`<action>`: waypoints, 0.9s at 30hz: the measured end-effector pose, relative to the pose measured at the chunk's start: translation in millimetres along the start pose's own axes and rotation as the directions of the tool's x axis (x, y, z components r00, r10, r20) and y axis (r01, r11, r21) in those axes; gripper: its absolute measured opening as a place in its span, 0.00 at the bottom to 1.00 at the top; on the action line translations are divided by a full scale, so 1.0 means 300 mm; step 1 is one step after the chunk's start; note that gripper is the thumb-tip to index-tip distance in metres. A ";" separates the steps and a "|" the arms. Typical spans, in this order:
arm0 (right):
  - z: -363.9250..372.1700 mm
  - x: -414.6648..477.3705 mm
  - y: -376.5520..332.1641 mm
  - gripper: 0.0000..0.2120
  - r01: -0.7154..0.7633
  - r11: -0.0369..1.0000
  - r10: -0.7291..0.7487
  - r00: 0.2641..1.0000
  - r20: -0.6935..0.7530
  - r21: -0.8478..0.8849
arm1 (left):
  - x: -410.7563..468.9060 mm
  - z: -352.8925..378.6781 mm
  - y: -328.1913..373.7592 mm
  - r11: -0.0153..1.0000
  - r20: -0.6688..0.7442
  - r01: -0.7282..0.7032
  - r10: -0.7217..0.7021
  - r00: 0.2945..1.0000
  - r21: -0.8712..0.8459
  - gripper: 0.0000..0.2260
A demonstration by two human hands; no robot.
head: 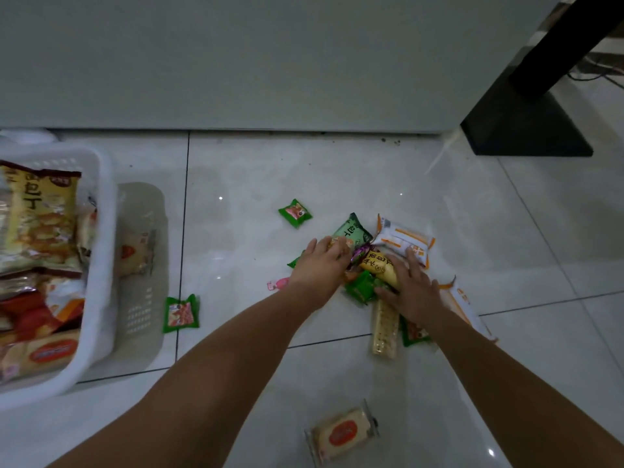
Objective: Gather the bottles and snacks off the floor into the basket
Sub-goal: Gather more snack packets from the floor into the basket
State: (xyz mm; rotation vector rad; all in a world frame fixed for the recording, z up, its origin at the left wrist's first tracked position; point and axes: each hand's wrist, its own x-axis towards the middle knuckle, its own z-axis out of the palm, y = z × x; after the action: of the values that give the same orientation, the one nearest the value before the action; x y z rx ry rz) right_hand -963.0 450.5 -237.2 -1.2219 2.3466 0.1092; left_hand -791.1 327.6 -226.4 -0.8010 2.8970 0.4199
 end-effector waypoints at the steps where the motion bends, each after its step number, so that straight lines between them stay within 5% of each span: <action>1: -0.001 0.000 0.000 0.36 0.007 1.000 -0.007 1.000 -0.005 -0.001 | -0.003 -0.004 0.006 1.000 -0.051 0.010 -0.010 0.999 0.003 0.25; 5: -0.004 -0.016 0.001 0.36 0.041 0.999 -0.041 0.999 0.033 0.007 | -0.027 0.000 0.024 0.988 -0.140 0.146 -0.153 0.978 -0.054 0.21; 11: -0.047 -0.056 -0.027 0.33 0.057 0.997 -0.054 0.996 0.077 -0.048 | -0.055 -0.018 0.011 0.918 0.004 0.339 -0.345 0.939 -0.204 0.33; 15: -0.089 -0.081 -0.066 0.31 0.021 0.987 -0.020 1.000 0.005 -0.159 | -0.077 -0.065 -0.006 0.898 0.109 0.367 -0.351 0.930 -0.242 0.18; 20: -0.192 -0.095 -0.165 0.26 0.000 0.992 -0.019 0.989 -0.148 -0.129 | -0.138 -0.179 -0.073 0.837 0.028 0.424 -0.443 0.896 -0.347 0.23; 27: -0.322 -0.115 -0.523 0.20 0.215 0.970 -0.236 0.945 -0.227 -0.115 | -0.433 -0.527 -0.365 0.786 -0.187 0.392 -0.527 0.829 -0.478 0.17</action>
State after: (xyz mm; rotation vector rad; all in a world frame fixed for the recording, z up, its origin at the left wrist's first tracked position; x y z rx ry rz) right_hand -859.7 355.1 -113.1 -1.6195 2.4024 -0.0125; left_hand -627.9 254.6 -78.4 -1.7539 2.7380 0.9523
